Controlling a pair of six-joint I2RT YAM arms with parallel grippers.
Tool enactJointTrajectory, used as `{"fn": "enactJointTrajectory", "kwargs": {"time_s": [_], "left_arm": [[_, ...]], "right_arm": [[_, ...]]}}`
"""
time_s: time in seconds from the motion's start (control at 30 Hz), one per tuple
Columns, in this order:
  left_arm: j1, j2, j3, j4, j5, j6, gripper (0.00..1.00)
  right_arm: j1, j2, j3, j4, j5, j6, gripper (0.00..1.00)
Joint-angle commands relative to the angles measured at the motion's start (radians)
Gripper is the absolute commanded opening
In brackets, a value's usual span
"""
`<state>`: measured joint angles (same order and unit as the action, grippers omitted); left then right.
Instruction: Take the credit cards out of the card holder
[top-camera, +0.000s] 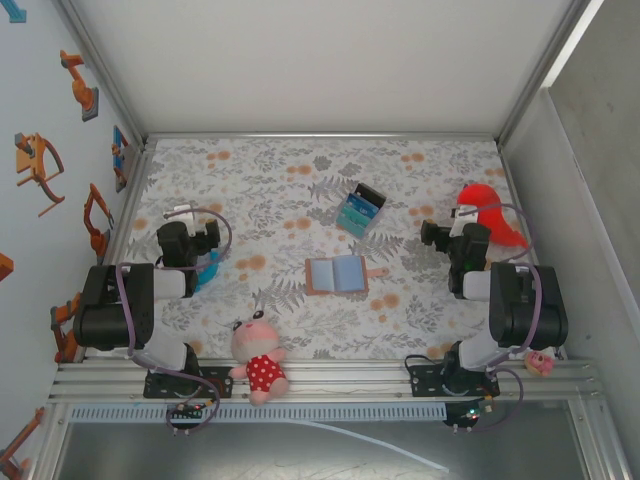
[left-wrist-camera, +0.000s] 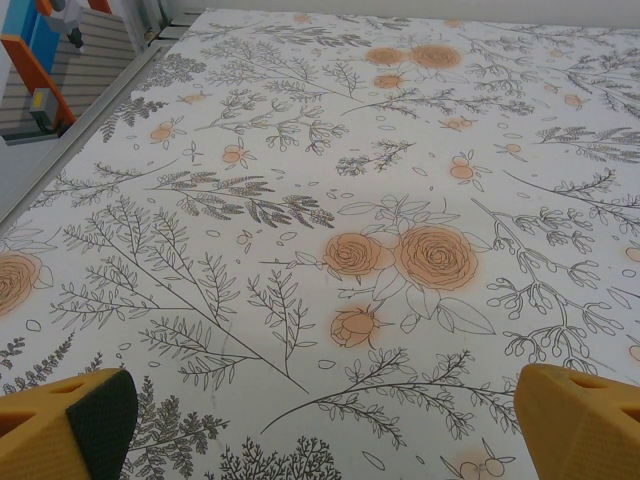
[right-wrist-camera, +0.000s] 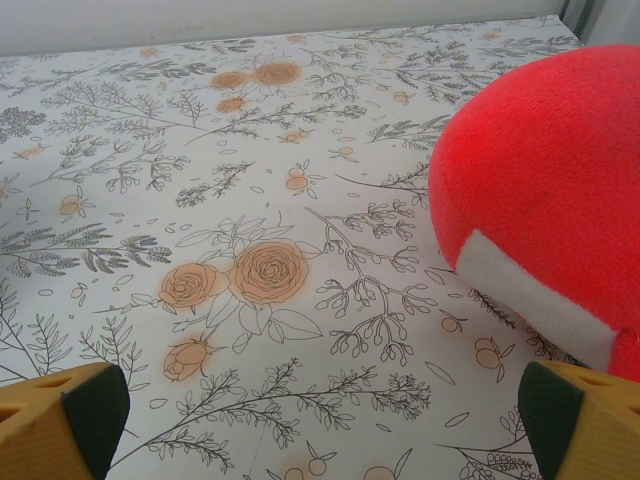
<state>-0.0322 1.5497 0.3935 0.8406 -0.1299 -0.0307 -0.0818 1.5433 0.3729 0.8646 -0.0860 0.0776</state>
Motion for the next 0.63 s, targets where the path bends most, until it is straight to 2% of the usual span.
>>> {"fn": "enactJointTrajectory", "kwargs": {"time_s": [0.0,0.6], "left_arm": [[-0.002,-0.007,0.015,-0.005,0.014,-0.012,0.97],[-0.002,-0.007,0.015,-0.004,0.013,-0.011,0.97]], "right_arm": [[0.003,0.001,0.017,-0.001,0.015,-0.003,1.0],[0.006,0.001,0.018,-0.005,0.022,-0.004,1.0]]}}
